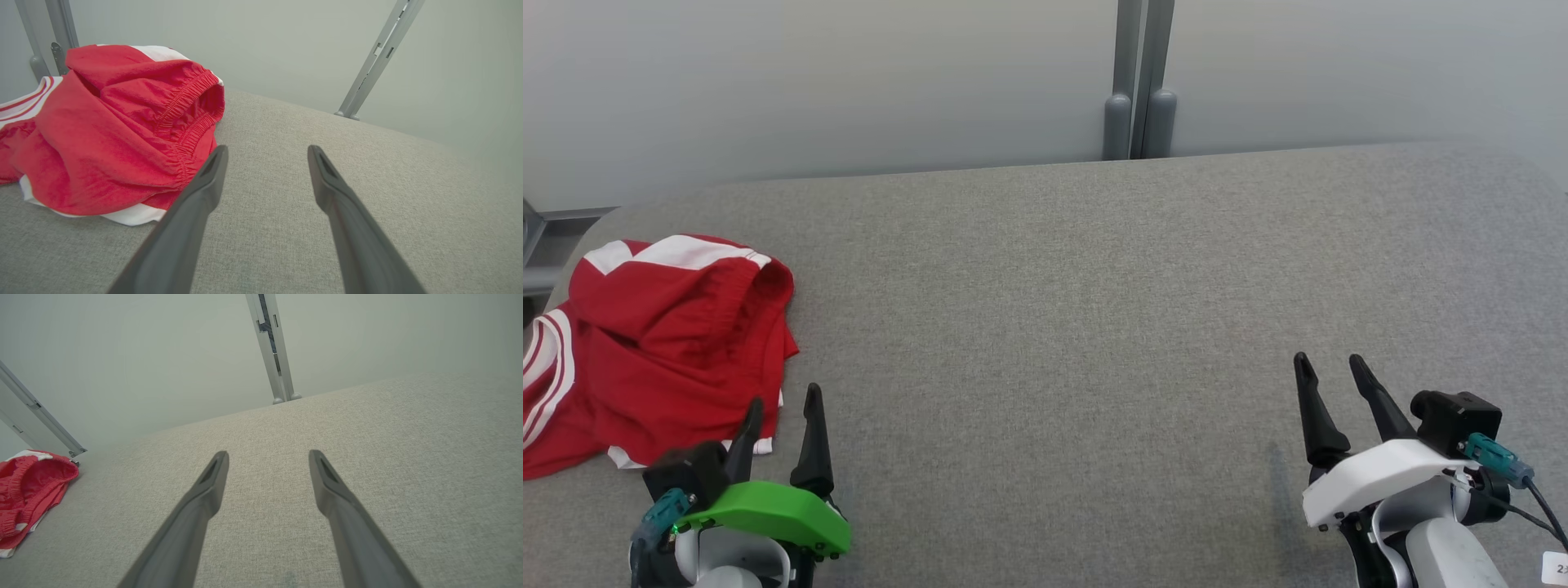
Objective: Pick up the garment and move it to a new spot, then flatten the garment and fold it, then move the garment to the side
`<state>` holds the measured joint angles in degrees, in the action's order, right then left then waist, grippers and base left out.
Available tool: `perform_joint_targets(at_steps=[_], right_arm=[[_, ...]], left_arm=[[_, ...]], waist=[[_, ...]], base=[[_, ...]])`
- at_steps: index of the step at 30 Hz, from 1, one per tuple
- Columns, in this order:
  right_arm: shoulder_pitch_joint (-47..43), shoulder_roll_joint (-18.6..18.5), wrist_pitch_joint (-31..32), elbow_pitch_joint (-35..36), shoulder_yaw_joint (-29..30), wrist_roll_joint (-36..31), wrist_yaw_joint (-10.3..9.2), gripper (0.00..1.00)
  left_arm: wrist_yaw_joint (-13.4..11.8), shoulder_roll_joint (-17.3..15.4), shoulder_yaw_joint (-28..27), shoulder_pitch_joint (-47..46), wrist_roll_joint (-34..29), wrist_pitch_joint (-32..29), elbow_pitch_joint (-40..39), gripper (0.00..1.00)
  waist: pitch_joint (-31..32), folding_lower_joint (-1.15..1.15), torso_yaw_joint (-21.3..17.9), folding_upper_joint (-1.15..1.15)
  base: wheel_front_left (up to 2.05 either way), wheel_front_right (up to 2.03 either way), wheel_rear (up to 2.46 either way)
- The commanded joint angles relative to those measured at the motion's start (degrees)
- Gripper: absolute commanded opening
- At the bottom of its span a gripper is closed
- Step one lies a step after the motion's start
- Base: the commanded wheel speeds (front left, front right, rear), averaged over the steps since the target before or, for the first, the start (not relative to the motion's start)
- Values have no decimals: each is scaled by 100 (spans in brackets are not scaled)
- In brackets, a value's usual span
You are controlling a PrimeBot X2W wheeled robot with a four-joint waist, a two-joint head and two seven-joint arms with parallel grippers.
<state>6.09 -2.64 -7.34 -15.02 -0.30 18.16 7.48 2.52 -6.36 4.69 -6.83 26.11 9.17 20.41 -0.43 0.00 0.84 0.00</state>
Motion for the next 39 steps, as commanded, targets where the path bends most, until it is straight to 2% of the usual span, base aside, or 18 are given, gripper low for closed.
perform_joint_targets(at_steps=[1, 8, 15, 33, 39], right_arm=[[79, -31, -64, 8, 11, -97, 1, 100], [108, -31, -135, 11, -80, -408, 1, 100], [136, -31, -159, -73, -203, -288, 2, 100], [164, -34, -252, -202, -312, -976, 2, 100], [208, -34, -268, -231, -330, -1106, 2, 100]], left_arm=[[28, -59, 28, -116, -111, 61, -10, 100], [109, -89, 142, -150, -329, 180, 61, 100], [87, -116, 131, -126, -478, 292, 83, 100], [59, -206, 298, 42, -884, 465, -52, 100], [63, -167, 264, 51, -821, 486, -55, 100]], waist=[[6, 0, -2, 0], [26, 0, 21, 0], [32, 0, 17, 0], [17, 0, -12, 0], [-3, 0, -8, 0]], base=[[0, 0, 0], [0, 0, 0], [0, 0, 0], [0, 0, 0], [0, 0, 0]])
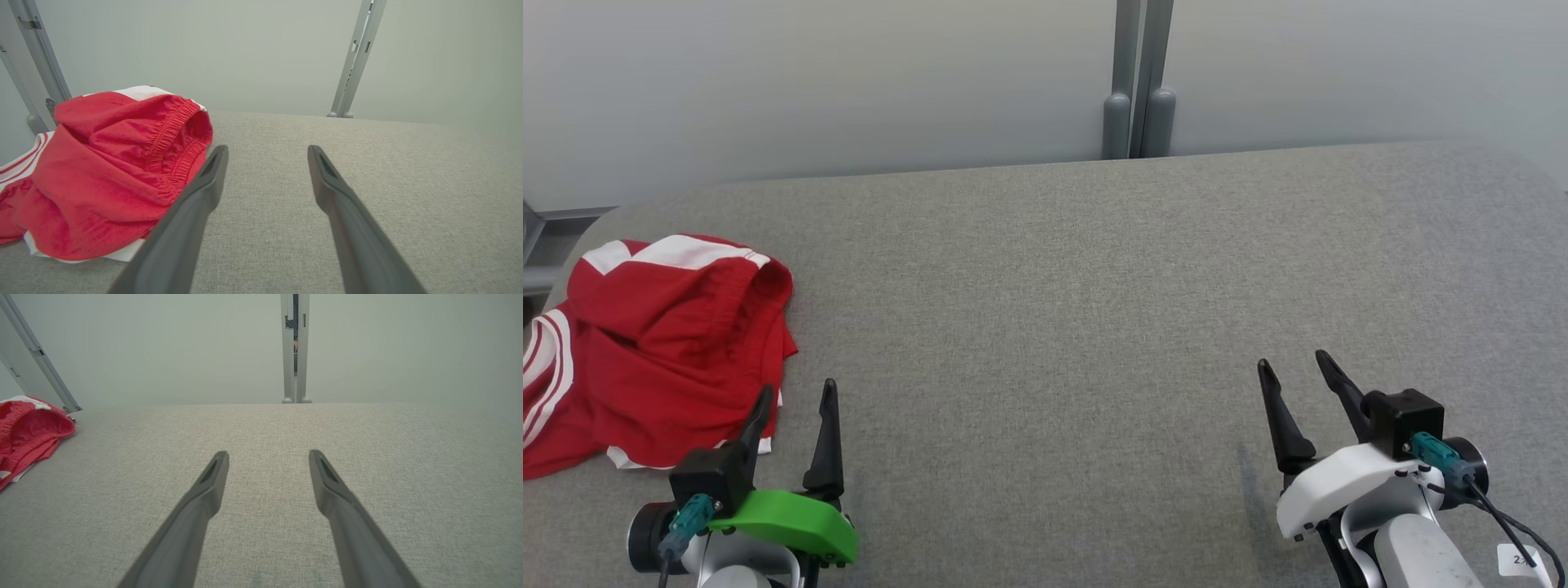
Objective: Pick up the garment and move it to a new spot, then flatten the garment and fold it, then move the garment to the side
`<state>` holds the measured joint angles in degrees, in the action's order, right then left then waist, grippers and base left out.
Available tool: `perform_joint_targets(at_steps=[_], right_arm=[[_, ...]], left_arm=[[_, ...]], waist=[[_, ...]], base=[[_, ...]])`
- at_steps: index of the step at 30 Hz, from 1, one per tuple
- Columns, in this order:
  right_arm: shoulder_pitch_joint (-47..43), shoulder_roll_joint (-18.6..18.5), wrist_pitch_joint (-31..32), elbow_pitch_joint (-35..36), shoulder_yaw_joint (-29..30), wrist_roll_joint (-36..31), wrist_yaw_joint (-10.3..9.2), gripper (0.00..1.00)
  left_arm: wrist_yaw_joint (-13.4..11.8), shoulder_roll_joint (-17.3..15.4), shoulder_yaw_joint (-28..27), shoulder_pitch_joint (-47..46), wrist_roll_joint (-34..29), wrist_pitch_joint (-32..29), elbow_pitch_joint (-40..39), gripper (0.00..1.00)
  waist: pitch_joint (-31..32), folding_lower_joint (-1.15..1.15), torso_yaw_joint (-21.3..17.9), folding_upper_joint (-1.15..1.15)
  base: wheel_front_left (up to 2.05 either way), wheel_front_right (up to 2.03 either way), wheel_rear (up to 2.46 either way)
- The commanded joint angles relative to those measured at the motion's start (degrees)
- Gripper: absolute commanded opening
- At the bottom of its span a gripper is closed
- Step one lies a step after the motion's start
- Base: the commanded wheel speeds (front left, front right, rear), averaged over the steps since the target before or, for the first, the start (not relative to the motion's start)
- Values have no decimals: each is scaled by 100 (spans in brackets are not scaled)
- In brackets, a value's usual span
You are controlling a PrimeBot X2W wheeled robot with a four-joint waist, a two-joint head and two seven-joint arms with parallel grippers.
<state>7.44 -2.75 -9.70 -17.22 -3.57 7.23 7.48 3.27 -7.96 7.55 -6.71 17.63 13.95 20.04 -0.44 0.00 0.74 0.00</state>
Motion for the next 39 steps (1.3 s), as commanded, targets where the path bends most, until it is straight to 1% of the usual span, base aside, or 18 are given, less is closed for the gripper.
perform_joint_targets(at_steps=[1, 13, 19, 24, 25, 39], right_arm=[[75, -23, -37, -13, 2, 25, 2, 100], [90, -23, -54, -33, -20, 65, 1, 100], [60, -22, -89, -15, -5, 124, 2, 100], [12, -21, -88, 19, -2, 121, 2, 100], [12, -21, -88, 19, -2, 121, 2, 100], [15, -22, -121, -3, -76, 189, 1, 100]], left_arm=[[-15, -8, -40, 38, 74, -4, -22, 100], [-68, -72, -35, 30, 159, -6, -29, 100], [-109, -68, -3, 4, 149, 9, 0, 100], [-140, -89, 22, -27, 147, 2, 14, 100], [-140, -89, 22, -27, 147, 2, 14, 100], [-193, -155, 80, 37, 192, -63, 25, 100]], waist=[[-5, 0, 2, 0], [-42, 0, 21, 0], [-53, 0, 119, 0], [-69, 0, 374, 0], [-69, 0, 374, 0], [-39, 0, 1407, 0]], base=[[0, 0, 0], [0, 0, 0], [0, 0, 0], [0, 0, 0], [0, 0, 0], [0, 0, 0]])
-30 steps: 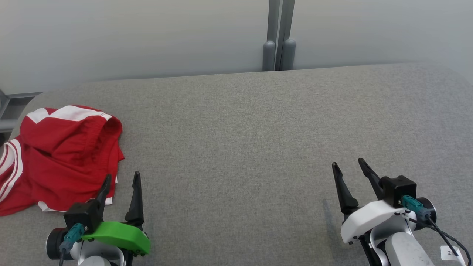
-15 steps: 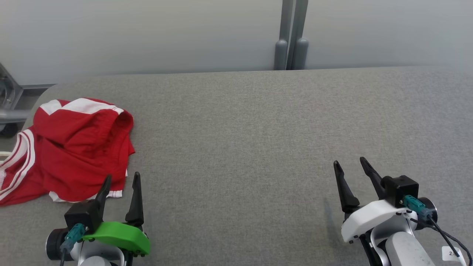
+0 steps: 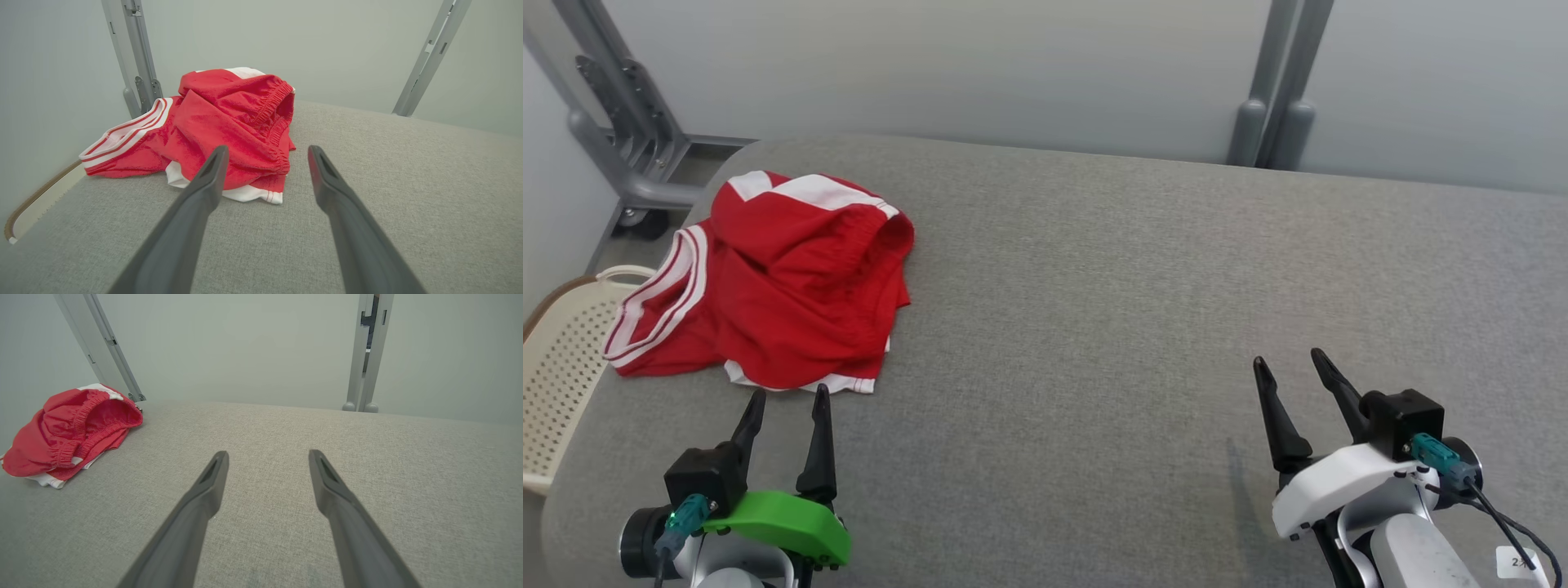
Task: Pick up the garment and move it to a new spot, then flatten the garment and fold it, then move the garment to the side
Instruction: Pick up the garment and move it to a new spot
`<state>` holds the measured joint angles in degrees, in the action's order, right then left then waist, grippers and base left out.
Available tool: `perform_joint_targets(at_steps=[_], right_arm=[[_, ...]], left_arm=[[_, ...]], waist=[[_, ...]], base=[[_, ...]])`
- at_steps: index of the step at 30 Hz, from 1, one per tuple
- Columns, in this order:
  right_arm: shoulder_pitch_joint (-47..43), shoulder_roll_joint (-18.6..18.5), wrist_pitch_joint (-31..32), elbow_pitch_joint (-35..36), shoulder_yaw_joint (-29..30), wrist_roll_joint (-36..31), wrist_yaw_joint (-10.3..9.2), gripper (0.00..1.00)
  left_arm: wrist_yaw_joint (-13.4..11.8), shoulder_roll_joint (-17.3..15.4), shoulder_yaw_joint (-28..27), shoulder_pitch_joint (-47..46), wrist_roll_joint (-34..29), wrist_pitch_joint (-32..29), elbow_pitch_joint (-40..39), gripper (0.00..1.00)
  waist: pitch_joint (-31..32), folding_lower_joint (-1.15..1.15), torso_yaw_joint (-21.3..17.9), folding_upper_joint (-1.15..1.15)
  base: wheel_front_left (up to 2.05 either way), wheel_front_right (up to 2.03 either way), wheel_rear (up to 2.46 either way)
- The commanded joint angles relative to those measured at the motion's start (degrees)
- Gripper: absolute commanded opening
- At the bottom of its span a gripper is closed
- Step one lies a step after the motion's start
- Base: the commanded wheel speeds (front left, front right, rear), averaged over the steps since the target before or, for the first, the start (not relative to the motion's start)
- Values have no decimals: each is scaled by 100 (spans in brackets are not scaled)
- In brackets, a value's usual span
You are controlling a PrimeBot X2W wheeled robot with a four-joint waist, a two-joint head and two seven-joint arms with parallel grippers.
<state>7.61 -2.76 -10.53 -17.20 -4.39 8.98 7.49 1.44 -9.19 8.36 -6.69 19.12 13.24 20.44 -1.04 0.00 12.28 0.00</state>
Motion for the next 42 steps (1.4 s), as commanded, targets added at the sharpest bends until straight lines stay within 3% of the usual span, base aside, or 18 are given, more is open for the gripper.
perform_joint_targets(at_steps=[1, 15, 24, 30, 37, 42], right_arm=[[-7, -22, -42, -15, -6, 22, 0, 100], [53, -22, -63, -64, -103, 69, 0, 100], [82, -22, -56, -90, -164, 44, 0, 100], [121, -22, -12, -39, -238, 0, 0, 100], [225, -21, 150, 196, -288, -194, 0, 100], [404, -23, 335, 518, -466, -352, 0, 100]], left_arm=[[-15, -42, 1, 47, 46, 3, -22, 100], [-68, -119, 21, 128, 99, -38, -125, 100], [-86, -129, 47, 51, 186, -128, -80, 100], [116, -130, 134, -320, 318, -414, 18, 100], [398, -282, 383, -1491, 512, -1479, 442, 100], [417, -404, 395, -2358, 662, -2315, 1007, 100]], waist=[[25, 0, 324, 0], [-9, 0, 1120, 0], [-40, 0, 1271, 0], [-86, 0, 1207, 0], [-325, 0, 1016, 0], [-687, 0, 683, 0]], base=[[0, 0, 0], [0, 0, 0], [0, 0, 0], [0, 0, 0], [0, 0, 0], [0, 0, 0]])
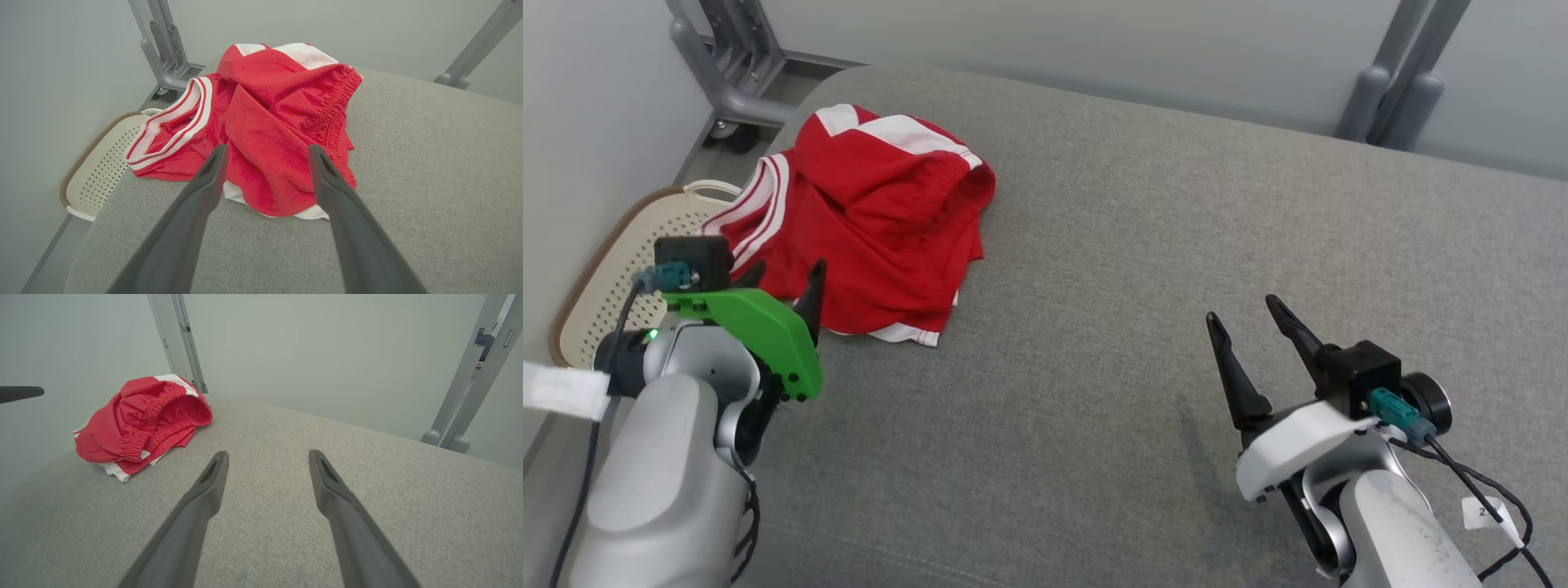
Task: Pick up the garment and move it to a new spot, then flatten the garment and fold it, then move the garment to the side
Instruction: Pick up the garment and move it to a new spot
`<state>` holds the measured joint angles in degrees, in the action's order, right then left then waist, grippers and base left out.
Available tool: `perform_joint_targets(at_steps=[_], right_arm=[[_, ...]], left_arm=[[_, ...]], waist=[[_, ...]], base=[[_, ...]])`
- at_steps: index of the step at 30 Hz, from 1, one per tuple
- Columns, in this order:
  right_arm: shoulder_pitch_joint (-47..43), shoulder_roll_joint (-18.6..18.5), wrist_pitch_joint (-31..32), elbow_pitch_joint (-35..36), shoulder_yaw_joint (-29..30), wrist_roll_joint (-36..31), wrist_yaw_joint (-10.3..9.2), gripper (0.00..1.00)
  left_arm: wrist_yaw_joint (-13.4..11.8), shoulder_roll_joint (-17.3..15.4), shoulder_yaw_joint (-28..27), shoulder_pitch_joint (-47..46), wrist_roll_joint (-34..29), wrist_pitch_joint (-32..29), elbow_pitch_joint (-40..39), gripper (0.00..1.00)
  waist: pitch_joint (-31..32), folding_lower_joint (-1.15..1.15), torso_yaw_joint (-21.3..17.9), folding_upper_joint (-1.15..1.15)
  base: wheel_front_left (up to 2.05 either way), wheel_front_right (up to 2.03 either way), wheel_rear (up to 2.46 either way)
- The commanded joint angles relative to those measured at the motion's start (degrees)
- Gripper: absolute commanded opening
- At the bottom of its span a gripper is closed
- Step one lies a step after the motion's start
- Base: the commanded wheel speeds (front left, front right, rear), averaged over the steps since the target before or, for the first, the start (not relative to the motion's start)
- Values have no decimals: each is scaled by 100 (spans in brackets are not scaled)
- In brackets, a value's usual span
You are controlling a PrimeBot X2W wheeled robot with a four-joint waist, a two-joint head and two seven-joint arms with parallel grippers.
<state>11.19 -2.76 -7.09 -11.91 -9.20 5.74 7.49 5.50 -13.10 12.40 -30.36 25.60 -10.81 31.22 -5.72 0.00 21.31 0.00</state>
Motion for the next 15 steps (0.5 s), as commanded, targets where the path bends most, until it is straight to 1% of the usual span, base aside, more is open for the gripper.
perform_joint_targets(at_steps=[1, 2, 3, 6, 8, 9, 15], right_arm=[[94, -22, 29, 46, -10, -70, 0, 100], [162, -22, 74, 104, -73, -95, 0, 100], [276, -23, 152, 209, -150, -179, 0, 100], [432, -36, 258, 370, -284, -257, -1, 100], [501, -64, 320, 480, -359, -291, -1, 100], [560, -104, 390, 574, -425, -296, -1, 100], [634, -221, 520, 779, -565, -332, -1, 100]], left_arm=[[-26, -39, 10, -142, 7, -99, 78, 100], [-55, -88, 32, -271, -23, -277, 204, 100], [-141, -126, 4, -573, -20, -490, 384, 100], [-321, -210, -57, -917, -27, -754, 649, 100], [-371, -266, -80, -1119, 4, -935, 833, 100], [-406, -347, -129, -1328, 51, -1092, 976, 100], [-621, -519, -207, -1748, 51, -1420, 1263, 100]], waist=[[-304, 0, -286, 0], [-408, 0, -376, 0], [-619, 0, -536, 0], [-952, 0, -748, 0], [-1142, 0, -854, 0], [-1332, 0, -946, 0], [-1794, 0, -1107, 0]], base=[[0, 0, 0], [0, 0, 0], [0, 0, 0], [0, 0, 0], [0, 0, 0], [0, 0, 0], [0, 0, 0]])
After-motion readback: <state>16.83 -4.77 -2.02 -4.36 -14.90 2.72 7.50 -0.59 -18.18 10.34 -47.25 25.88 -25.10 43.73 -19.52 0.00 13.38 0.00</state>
